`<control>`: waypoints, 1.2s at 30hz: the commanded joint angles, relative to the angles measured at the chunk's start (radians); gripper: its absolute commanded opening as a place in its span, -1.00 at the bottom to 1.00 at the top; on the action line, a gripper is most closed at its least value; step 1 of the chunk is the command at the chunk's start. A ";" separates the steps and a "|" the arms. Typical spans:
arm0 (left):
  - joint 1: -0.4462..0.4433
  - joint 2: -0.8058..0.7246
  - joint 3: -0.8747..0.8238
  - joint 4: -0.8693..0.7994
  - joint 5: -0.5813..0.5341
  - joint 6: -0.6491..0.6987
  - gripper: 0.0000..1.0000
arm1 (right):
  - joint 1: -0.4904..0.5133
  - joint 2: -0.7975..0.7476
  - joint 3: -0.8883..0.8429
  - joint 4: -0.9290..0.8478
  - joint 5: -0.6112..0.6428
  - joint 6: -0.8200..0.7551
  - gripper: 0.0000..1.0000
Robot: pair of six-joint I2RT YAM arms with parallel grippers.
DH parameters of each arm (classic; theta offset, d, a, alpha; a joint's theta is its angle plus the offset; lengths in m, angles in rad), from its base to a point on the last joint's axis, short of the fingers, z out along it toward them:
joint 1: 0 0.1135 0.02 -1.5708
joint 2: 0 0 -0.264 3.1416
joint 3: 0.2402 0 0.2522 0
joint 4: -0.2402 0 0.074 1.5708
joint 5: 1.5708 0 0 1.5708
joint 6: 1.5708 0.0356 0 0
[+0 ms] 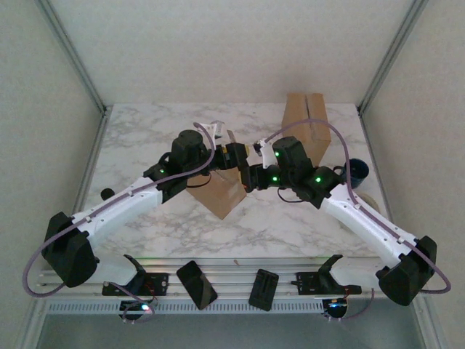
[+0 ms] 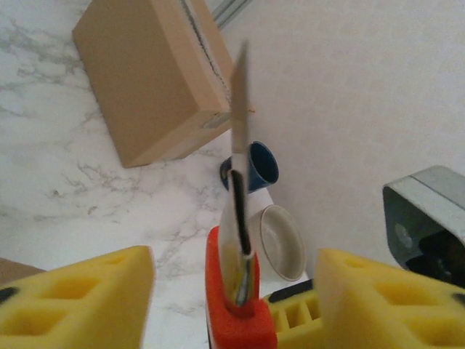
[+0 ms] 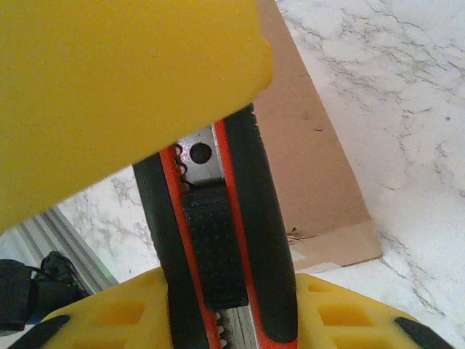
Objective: Unpack the express box
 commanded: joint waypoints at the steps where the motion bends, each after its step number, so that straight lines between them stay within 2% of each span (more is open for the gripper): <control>1: -0.010 0.007 -0.007 0.049 0.014 -0.003 -0.18 | 0.011 0.002 0.038 0.049 -0.017 0.010 -0.51; 4: -0.010 0.001 -0.007 0.054 0.002 -0.004 -0.88 | 0.011 0.000 0.035 0.056 -0.020 0.014 -0.51; 5: -0.010 -0.002 -0.009 0.055 -0.009 -0.005 -1.00 | 0.012 -0.001 0.033 0.059 -0.021 0.016 -0.50; 6: -0.010 -0.007 -0.013 0.058 -0.017 -0.006 -1.00 | 0.012 -0.004 0.031 0.063 -0.022 0.016 -0.46; 7: -0.010 -0.014 -0.018 0.064 -0.025 -0.006 -1.00 | 0.013 -0.010 0.027 0.072 -0.027 0.017 -0.33; 10: -0.010 -0.040 -0.024 0.079 -0.036 0.009 -1.00 | 0.007 -0.035 0.018 0.090 -0.058 -0.004 0.47; 11: -0.008 -0.050 -0.019 0.084 -0.031 0.020 -1.00 | -0.007 -0.051 0.014 0.103 -0.086 -0.011 0.66; 14: -0.002 -0.071 0.015 0.105 0.019 0.052 -1.00 | -0.105 -0.097 -0.007 0.187 -0.264 -0.006 0.97; 17: 0.004 -0.084 0.058 0.162 0.112 0.059 -1.00 | -0.239 -0.116 -0.022 0.303 -0.490 0.040 0.98; 19: 0.004 -0.086 0.085 0.210 0.170 0.051 -1.00 | -0.289 -0.101 -0.009 0.359 -0.605 0.061 0.98; 24: 0.004 -0.081 0.111 0.378 0.236 -0.015 -1.00 | -0.302 -0.062 -0.023 0.579 -0.792 0.153 0.95; 29: 0.004 -0.054 0.111 0.478 0.221 -0.072 -1.00 | -0.302 -0.074 -0.105 0.816 -0.791 0.276 0.84; 34: 0.004 -0.019 0.104 0.547 0.229 -0.122 -1.00 | -0.296 -0.077 -0.136 0.951 -0.734 0.362 0.52; 36: 0.002 -0.010 0.104 0.561 0.233 -0.133 -1.00 | -0.289 -0.071 -0.143 1.004 -0.720 0.391 0.45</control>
